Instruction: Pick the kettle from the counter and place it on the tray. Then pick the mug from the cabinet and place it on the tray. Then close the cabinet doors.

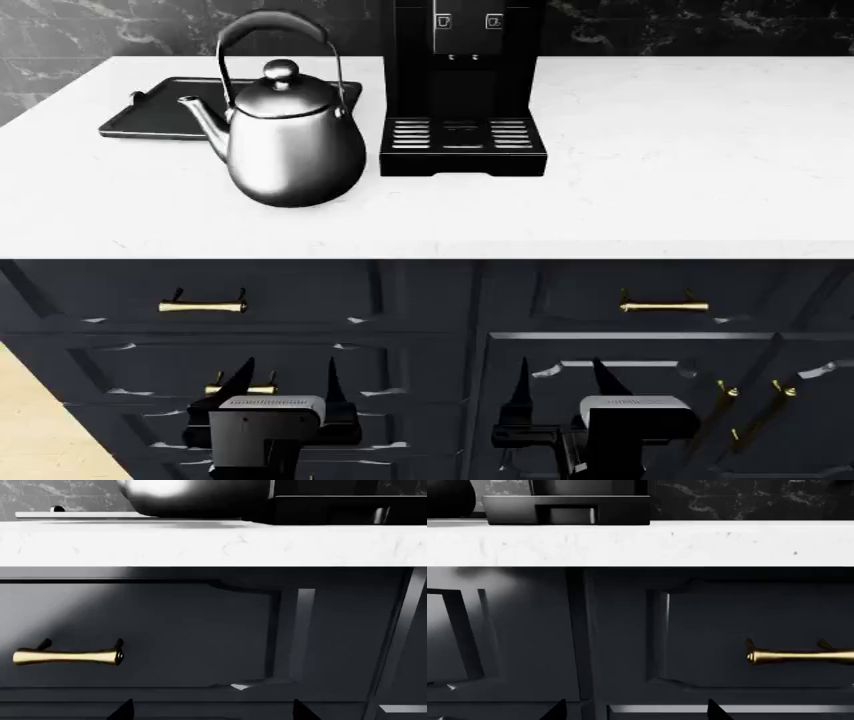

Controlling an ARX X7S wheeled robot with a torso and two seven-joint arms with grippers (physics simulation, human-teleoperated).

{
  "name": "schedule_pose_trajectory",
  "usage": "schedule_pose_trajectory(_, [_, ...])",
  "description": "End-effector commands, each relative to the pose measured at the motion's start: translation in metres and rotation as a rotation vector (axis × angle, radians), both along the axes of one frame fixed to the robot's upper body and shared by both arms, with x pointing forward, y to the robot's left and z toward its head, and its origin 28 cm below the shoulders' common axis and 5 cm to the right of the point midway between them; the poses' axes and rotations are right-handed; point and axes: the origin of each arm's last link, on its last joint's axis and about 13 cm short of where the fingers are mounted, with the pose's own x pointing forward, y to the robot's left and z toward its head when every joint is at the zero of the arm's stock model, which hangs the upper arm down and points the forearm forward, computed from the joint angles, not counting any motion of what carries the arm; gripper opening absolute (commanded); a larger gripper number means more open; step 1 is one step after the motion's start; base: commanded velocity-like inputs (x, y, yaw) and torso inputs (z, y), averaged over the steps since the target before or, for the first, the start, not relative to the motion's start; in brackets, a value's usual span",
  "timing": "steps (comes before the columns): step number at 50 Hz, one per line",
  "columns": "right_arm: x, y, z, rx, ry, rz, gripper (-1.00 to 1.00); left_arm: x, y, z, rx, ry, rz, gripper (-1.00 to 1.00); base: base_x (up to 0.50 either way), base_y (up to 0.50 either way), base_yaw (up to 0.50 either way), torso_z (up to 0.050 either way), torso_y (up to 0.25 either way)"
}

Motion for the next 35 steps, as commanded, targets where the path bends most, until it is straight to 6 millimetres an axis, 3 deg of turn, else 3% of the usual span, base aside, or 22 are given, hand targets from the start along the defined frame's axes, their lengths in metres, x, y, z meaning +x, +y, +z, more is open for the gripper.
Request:
schedule_pose_trajectory(1, [-0.001,0.0,0.002,-0.011,-0.001,-0.004,1.0,-0.001,0.0,0.002,-0.007,0.002,0.001,1.0,0.0,0.0,0.0,0.0,0.0])
schedule_pose_trajectory(9, [-0.01,-0.005,0.029,-0.05,-0.067,-0.031,1.0,-0.001,0.003,0.022,0.001,-0.035,0.021,1.0,0.0,0.0,0.0,0.0,0.0])
schedule_pose_trajectory(16, [-0.018,-0.009,0.056,-0.074,-0.132,-0.05,1.0,0.007,0.009,0.063,0.006,-0.167,0.025,1.0,0.0,0.0,0.0,0.015,0.0])
schedule_pose_trajectory(26, [-0.022,-0.01,0.065,-0.069,-0.162,-0.057,1.0,0.031,0.019,0.161,0.082,-0.419,0.061,1.0,0.0,0.0,0.0,0.05,0.0])
schedule_pose_trajectory(31, [-0.023,-0.008,0.066,-0.069,-0.167,-0.043,1.0,0.041,0.019,0.22,0.207,-0.583,0.059,1.0,0.0,0.0,0.0,0.05,0.0])
schedule_pose_trajectory(35, [-0.025,-0.008,0.067,-0.07,-0.173,-0.039,1.0,0.05,0.018,0.273,0.207,-0.654,0.076,1.0,0.0,0.0,0.0,0.05,0.0])
